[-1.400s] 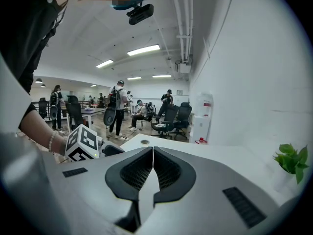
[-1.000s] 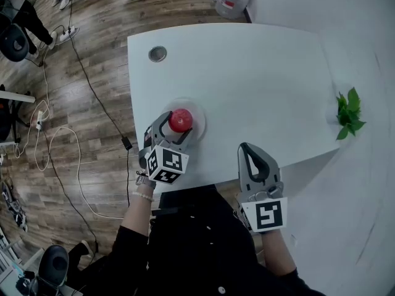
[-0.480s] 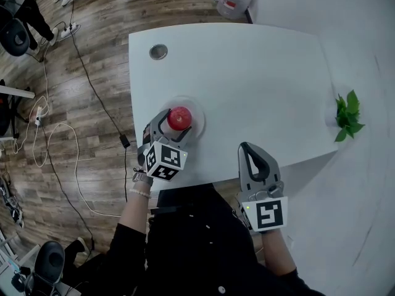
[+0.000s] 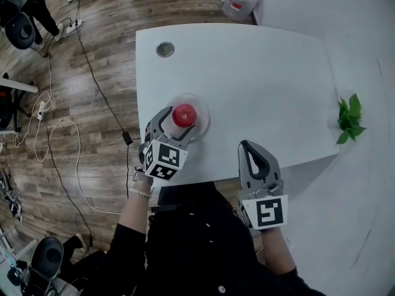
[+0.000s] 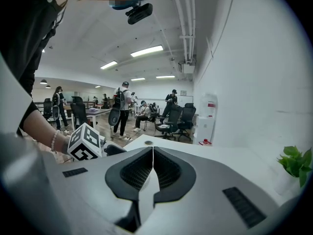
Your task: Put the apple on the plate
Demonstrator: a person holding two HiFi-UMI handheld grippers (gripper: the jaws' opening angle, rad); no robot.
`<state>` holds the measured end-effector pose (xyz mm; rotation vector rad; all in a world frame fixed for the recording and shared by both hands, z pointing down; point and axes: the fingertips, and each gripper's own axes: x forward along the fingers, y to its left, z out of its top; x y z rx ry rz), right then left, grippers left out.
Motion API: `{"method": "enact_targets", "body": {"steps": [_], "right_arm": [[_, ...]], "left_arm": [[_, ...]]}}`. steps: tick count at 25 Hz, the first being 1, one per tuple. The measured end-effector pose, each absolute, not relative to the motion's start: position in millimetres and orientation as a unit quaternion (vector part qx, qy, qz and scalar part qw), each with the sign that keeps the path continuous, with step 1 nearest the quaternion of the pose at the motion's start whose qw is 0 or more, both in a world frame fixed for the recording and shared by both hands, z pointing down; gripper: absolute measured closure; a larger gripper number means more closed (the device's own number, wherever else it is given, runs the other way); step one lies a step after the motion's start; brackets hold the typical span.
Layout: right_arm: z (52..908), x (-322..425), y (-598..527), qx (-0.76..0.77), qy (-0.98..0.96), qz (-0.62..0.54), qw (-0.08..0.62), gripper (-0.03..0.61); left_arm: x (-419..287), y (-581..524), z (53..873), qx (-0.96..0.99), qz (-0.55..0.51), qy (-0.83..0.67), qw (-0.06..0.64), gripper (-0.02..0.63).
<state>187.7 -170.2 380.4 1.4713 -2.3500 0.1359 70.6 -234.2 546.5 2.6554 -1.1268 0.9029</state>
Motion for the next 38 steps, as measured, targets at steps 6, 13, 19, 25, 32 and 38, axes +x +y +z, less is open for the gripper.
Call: {"method": "enact_targets", "body": {"steps": [6,13,19,25,32,38], "right_arm": [[375.2,172.6,-168.5,0.512,-0.839,0.042,0.18,0.537],[364.7,159.3,-169.1,0.509,-0.845,0.026,0.163,0.537],[353.1,146.3,-170.4,0.503,-0.851,0.011,0.154,0.537],[331.0,135.3,-172.1,0.498,-0.856,-0.016,0.136,0.537],[317.2,125.5,-174.5,0.489,-0.862,-0.03,0.131,0.537],[314.6,114.8,-171.6,0.479,-0.867,-0.034,0.129,0.537]], "left_arm": [[54.3,-230.0,522.8,0.876,0.272,-0.39,0.076,0.268],[29.9,-226.6,490.5,0.869,0.246,-0.422,0.08,0.366],[11.6,-229.3,437.2,0.862,0.22,-0.456,0.027,0.519],[7.9,-220.9,401.5,0.861,0.204,-0.465,0.006,0.575],[-4.2,-203.9,375.4,0.856,0.191,-0.481,-0.012,0.589],[-12.6,-194.3,334.1,0.855,0.175,-0.486,-0.054,0.594]]}}
